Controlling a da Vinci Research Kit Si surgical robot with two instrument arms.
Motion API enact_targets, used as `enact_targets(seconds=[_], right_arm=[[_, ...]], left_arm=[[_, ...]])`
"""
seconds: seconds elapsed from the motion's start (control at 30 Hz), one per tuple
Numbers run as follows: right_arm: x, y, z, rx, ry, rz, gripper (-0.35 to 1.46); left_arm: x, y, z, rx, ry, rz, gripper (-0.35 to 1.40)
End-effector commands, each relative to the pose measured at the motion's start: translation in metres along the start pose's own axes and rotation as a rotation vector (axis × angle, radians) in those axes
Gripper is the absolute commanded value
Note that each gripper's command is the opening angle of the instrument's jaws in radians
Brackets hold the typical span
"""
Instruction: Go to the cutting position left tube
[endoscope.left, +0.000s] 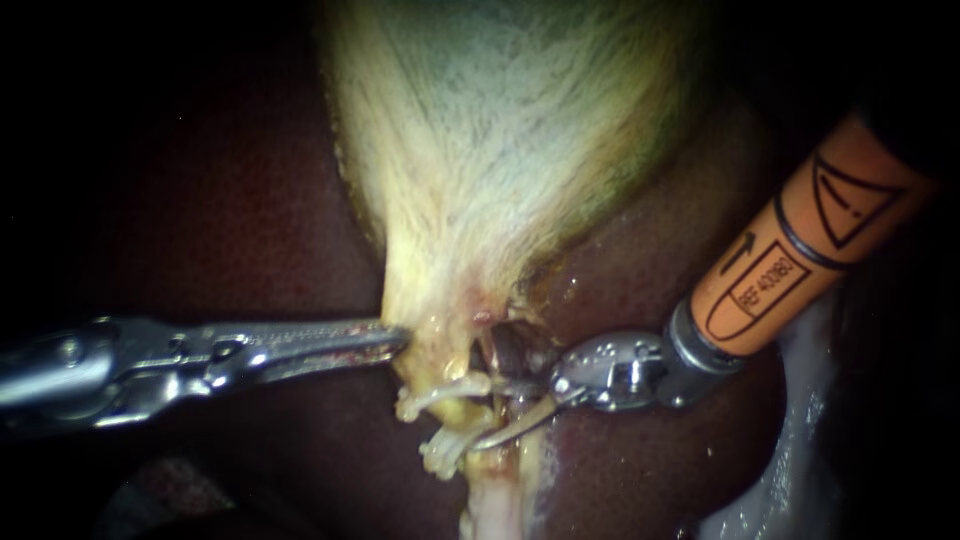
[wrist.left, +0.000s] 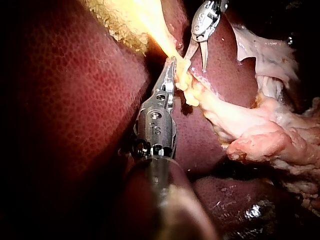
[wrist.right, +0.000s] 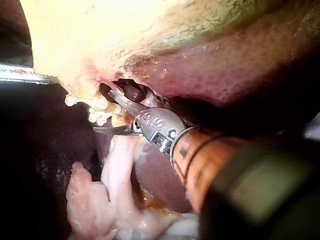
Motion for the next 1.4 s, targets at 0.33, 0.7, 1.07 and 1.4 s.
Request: enact_targets(seconds=[0.33,0.7,1.07,1.4], right_arm=[[-0.0007,-0.0009,0.0027,0.073,-0.018,-0.006,1.4],[-0.0004,-0.0024,0.0046,0.163,-0.017,-0.037,1.35],[0.0003,-0.0028,0.0056,0.206,-0.005,-0.114,1.21],[0.0001,-0.0021,0.008,0.228,-0.004,-0.147,1.21]], left_arm=[[0.0,0.0,0.0,0.0,0.0,0.0,-0.35],[0.0001,0.0002,0.0002,0.001,0.0,0.001,-0.35],[0.0001,0.0002,0.0002,0.001,0.0,0.001,-0.35],[0.0002,0.0004,0.0005,0.001,0.0,0.001,-0.35]])
